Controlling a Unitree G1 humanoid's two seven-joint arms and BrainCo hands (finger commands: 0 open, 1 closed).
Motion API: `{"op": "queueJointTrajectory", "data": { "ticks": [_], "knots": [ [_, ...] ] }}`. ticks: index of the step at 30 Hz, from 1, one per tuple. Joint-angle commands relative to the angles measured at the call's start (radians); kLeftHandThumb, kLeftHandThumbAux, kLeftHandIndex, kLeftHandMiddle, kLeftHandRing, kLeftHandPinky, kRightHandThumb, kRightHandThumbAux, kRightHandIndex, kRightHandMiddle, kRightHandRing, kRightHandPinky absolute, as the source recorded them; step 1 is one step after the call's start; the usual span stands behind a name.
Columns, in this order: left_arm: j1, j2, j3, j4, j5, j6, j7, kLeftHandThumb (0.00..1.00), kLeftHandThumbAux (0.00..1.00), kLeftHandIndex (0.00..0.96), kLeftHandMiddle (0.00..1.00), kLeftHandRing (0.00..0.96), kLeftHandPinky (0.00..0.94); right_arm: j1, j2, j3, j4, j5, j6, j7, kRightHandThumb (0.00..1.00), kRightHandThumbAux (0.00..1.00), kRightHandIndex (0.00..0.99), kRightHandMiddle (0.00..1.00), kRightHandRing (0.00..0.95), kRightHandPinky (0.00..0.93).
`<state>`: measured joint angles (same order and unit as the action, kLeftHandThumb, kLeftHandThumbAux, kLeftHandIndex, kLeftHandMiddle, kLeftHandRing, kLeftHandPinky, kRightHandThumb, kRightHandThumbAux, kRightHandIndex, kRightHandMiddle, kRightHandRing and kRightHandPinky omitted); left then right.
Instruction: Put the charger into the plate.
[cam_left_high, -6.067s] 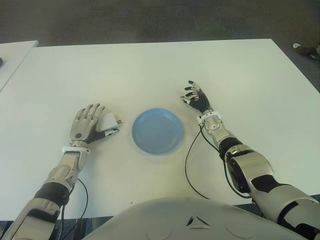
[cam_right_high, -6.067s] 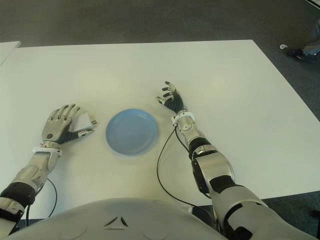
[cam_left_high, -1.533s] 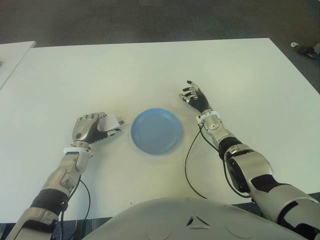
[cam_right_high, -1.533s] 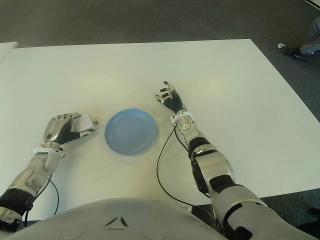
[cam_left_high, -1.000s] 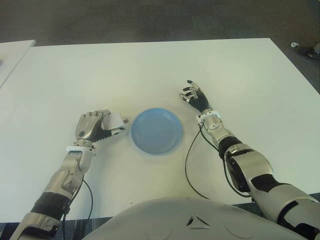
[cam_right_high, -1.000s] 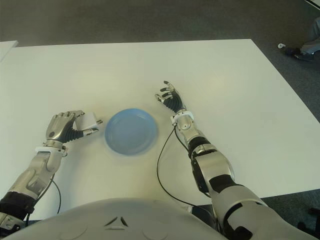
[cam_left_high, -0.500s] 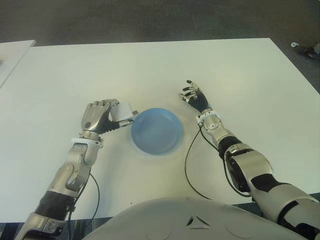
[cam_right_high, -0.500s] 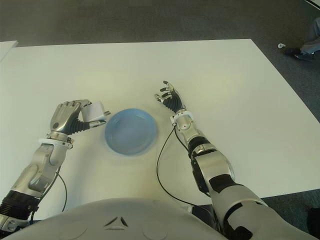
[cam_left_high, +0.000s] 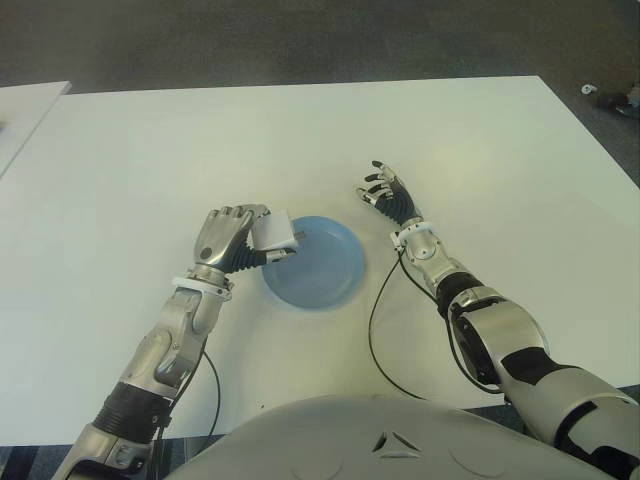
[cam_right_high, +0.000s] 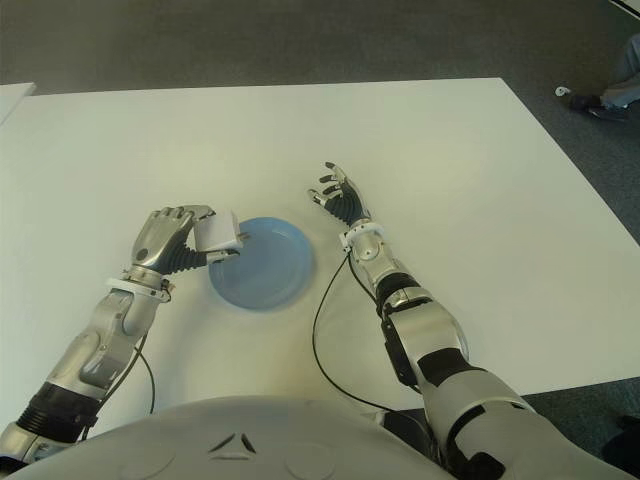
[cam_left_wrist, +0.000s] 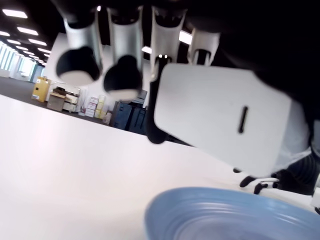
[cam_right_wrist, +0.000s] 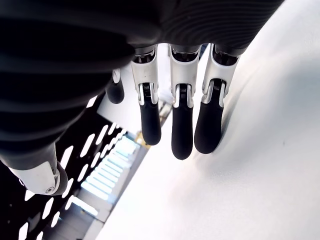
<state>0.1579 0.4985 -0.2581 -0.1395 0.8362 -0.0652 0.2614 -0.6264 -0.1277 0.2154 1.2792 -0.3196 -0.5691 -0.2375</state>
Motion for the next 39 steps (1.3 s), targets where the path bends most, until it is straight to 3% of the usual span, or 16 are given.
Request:
{"op": "queueJointTrajectory", "data": {
  "ticks": [1, 23, 28, 29, 30, 31, 32, 33, 35, 39],
  "knots": [
    [-0.016, -0.007, -0.023, 0.013, 0.025, -0.021, -0.015, 0.748, 0.697, 0.443, 0.868, 0.865, 0.868, 0.075, 0.032, 0.025, 0.057, -0.033, 0.077, 0.038, 0.018, 0.543, 0.013, 0.285, 0.347, 0.344],
    [-0.054, -0.054, -0.120, 0.053, 0.110, 0.001, -0.094, 0.748, 0.697, 0.443, 0.869, 0.860, 0.851, 0.072, 0.040, 0.021, 0.056, -0.025, 0.079, 0.045, 0.020, 0.511, 0.008, 0.281, 0.348, 0.344],
    [-0.058, -0.073, -0.116, 0.084, 0.061, -0.030, -0.078, 0.736, 0.694, 0.442, 0.828, 0.820, 0.779, 0.072, 0.043, 0.021, 0.056, -0.026, 0.076, 0.044, 0.025, 0.525, 0.010, 0.280, 0.348, 0.348],
    [-0.060, -0.072, -0.115, 0.091, 0.051, -0.045, -0.074, 0.730, 0.693, 0.440, 0.807, 0.794, 0.743, 0.072, 0.043, 0.021, 0.055, -0.026, 0.076, 0.043, 0.026, 0.529, 0.011, 0.280, 0.349, 0.350],
    [-0.062, -0.071, -0.115, 0.095, 0.044, -0.056, -0.071, 0.719, 0.693, 0.434, 0.689, 0.672, 0.637, 0.072, 0.043, 0.021, 0.055, -0.026, 0.076, 0.042, 0.027, 0.533, 0.012, 0.280, 0.350, 0.353],
    [-0.063, -0.065, -0.116, 0.098, 0.046, -0.066, -0.068, 0.715, 0.692, 0.433, 0.646, 0.628, 0.599, 0.072, 0.044, 0.022, 0.055, -0.026, 0.075, 0.042, 0.028, 0.534, 0.013, 0.280, 0.350, 0.354],
    [-0.064, -0.062, -0.117, 0.101, 0.048, -0.073, -0.067, 0.612, 0.575, 0.329, 0.464, 0.444, 0.431, 0.072, 0.044, 0.022, 0.055, -0.026, 0.075, 0.041, 0.029, 0.536, 0.014, 0.279, 0.352, 0.356],
    [-0.064, -0.055, -0.121, 0.102, 0.061, -0.076, -0.063, 0.545, 0.499, 0.261, 0.346, 0.326, 0.322, 0.072, 0.045, 0.022, 0.055, -0.026, 0.074, 0.041, 0.031, 0.537, 0.015, 0.279, 0.352, 0.358],
    [-0.062, -0.044, -0.125, 0.104, 0.086, -0.081, -0.057, 0.466, 0.409, 0.148, 0.177, 0.167, 0.165, 0.072, 0.045, 0.021, 0.055, -0.026, 0.074, 0.041, 0.032, 0.537, 0.016, 0.279, 0.354, 0.361],
    [-0.057, -0.031, -0.127, 0.105, 0.119, -0.088, -0.047, 0.377, 0.290, 0.031, 0.037, 0.034, 0.034, 0.073, 0.045, 0.023, 0.055, -0.027, 0.075, 0.040, 0.035, 0.541, 0.016, 0.276, 0.353, 0.359]
  ]
}}
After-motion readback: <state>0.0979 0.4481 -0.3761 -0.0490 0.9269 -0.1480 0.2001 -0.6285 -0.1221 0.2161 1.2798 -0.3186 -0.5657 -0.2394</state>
